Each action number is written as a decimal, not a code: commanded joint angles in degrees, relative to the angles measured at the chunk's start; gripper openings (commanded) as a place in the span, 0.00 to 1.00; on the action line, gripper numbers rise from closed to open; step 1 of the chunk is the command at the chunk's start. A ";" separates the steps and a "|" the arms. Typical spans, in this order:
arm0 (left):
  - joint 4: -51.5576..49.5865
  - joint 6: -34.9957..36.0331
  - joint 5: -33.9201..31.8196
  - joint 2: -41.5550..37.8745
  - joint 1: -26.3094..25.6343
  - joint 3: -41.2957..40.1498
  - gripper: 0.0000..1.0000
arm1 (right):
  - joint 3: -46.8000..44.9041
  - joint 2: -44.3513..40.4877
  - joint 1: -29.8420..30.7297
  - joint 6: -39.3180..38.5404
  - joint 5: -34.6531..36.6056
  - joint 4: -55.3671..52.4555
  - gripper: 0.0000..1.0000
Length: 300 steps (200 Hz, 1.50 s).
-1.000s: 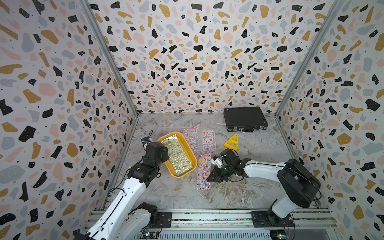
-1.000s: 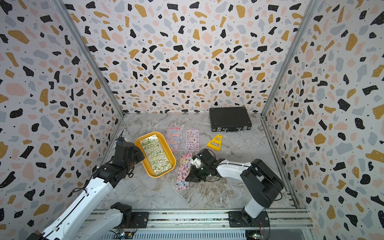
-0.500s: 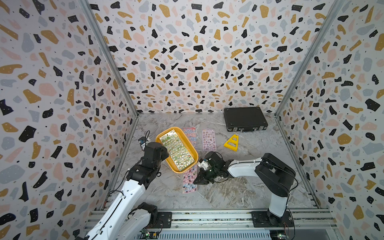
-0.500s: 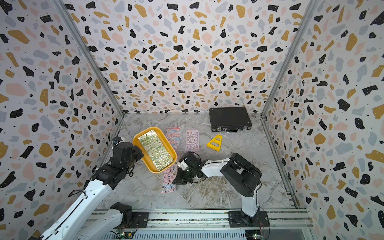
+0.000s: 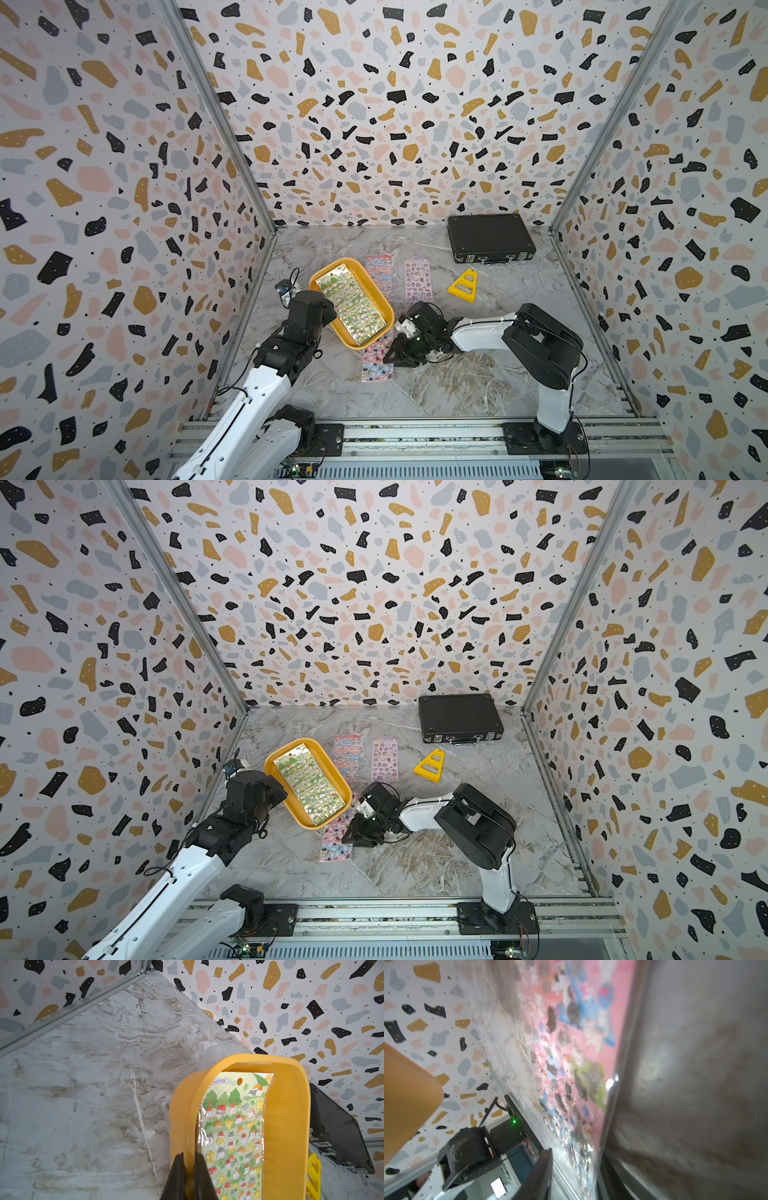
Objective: Take the stickers out of the storage box
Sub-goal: Place the sticker at the center of the board, then pick up the sticker from the storage box.
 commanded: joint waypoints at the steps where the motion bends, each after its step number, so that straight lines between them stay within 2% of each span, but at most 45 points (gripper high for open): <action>1: 5.11 -0.99 -1.22 -1.08 0.19 -0.27 0.00 | 0.56 -1.32 0.21 -2.69 3.18 -4.91 0.46; 31: 4.90 -0.86 -1.64 -1.69 0.18 -0.45 0.00 | -0.27 -2.62 0.27 -3.39 6.05 -6.88 0.52; 52: 4.57 -0.64 -2.24 -2.52 0.23 -0.45 0.00 | -1.37 -4.91 1.22 -3.87 9.58 -7.79 0.59; 111: 5.73 1.48 -0.35 -2.37 0.11 -0.54 0.00 | -4.76 -12.17 1.29 -5.67 17.43 -10.60 0.60; 131: 7.57 3.23 3.25 -1.29 0.18 -0.53 0.00 | -7.52 -18.83 0.95 -5.94 25.88 -13.96 0.59; 164: 9.90 6.69 12.77 5.01 -0.62 1.77 0.00 | -11.40 -35.17 0.53 -7.76 44.86 -21.74 0.58; 193: 13.99 9.62 19.02 11.86 -4.07 4.43 0.00 | -10.50 -45.58 0.53 -13.34 52.70 -28.05 0.58; 214: 14.48 10.89 21.00 15.32 -6.37 6.05 0.00 | -9.26 -50.14 0.53 -16.83 52.04 -28.29 0.57; 230: 15.64 11.05 22.18 16.41 -7.19 6.15 0.00 | -7.94 -49.80 0.59 -18.88 48.71 -26.99 0.57; 273: 17.67 12.28 23.19 17.15 -9.51 6.23 0.00 | 1.05 -37.45 1.76 -21.23 40.33 -31.07 0.52; 300: 19.09 12.98 22.25 16.86 -10.85 5.79 0.00 | 7.12 -31.38 1.89 -21.86 41.12 -35.20 0.51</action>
